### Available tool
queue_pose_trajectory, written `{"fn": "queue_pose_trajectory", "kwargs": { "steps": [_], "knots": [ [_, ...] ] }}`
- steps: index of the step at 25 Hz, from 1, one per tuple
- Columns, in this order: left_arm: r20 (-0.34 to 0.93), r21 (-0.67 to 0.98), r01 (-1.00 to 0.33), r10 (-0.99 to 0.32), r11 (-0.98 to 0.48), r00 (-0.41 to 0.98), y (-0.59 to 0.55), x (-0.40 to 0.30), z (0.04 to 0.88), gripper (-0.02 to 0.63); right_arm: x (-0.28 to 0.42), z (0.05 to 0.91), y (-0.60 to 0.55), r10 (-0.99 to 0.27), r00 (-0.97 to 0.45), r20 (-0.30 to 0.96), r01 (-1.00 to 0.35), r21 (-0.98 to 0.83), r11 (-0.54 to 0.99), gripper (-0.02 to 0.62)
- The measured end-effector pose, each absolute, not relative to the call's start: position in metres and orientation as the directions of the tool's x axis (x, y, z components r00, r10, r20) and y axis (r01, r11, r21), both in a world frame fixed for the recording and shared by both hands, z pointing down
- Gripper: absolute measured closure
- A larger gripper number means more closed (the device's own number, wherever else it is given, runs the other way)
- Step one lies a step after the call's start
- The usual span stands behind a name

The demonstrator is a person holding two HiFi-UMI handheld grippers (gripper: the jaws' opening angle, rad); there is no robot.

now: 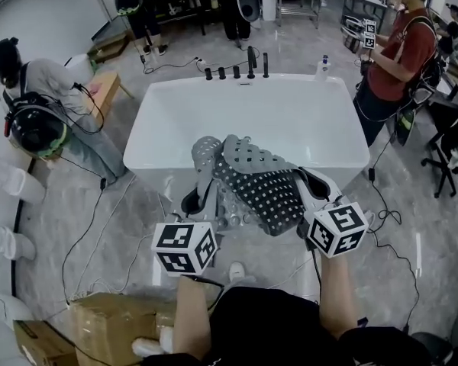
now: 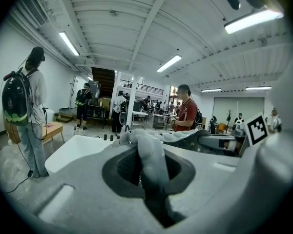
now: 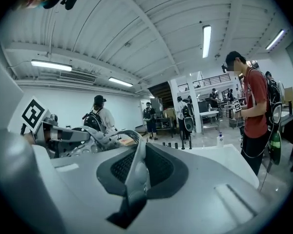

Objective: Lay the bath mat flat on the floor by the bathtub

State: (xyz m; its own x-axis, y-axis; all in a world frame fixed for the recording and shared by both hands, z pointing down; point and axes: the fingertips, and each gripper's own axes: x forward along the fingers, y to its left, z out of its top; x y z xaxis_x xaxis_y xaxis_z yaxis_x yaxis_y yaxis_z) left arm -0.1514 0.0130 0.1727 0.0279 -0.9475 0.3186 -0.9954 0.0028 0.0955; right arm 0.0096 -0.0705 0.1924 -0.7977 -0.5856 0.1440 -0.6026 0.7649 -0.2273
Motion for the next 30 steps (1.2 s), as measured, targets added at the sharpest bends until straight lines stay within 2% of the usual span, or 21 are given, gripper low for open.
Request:
{"fn": "queue_pose_trajectory", "kwargs": {
  "steps": [19,30],
  "knots": [
    [0.352,0.212,-0.966,-0.911,-0.145,0.214,-0.022,-0.236,0.209,0.577,-0.076,0.215,-0.084,-0.67,-0.698,0.251,-0.715,-0.199,0.67,0.572],
    [0.388,0.267,-0.949,-0.882,-0.169,0.266,-0.037,-0.245,0.231,0.577,-0.079,0.23,-0.092,-0.688,-0.654,0.315,-0.754,-0.188,0.63,0.572]
  ]
}}
